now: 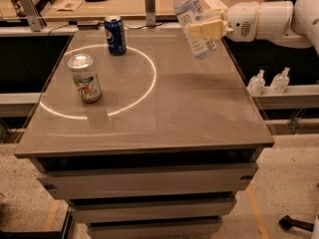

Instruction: Place blue plastic bottle upright

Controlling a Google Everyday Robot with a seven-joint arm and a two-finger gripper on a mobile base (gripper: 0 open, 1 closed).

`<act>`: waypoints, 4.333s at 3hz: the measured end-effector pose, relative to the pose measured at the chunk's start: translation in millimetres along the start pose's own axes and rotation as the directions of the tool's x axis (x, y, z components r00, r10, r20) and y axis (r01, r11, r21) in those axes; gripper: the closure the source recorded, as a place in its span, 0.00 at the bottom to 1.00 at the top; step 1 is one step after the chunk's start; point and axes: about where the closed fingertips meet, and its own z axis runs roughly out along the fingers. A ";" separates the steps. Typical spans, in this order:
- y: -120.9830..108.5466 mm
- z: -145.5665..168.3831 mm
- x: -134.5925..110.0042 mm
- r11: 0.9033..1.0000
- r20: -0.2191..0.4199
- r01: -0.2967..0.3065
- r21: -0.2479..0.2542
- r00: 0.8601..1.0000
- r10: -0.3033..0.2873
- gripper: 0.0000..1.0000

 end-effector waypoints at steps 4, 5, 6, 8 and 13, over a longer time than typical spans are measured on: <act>41.5 16.1 32.1 0.984 0.121 0.068 -0.164 0.991 -0.048 1.00; 47.2 20.4 41.7 0.983 0.176 0.062 -0.175 0.984 -0.030 1.00; 52.5 21.9 46.6 0.980 0.228 0.074 -0.182 0.973 -0.031 1.00; 56.0 11.2 59.0 0.984 0.267 0.083 -0.156 0.963 -0.039 1.00; 59.2 -6.1 89.9 0.994 0.329 0.045 -0.102 0.944 -0.009 0.00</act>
Offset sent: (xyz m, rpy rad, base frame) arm -0.0288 0.0134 -0.0211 0.0771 -0.0877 0.1632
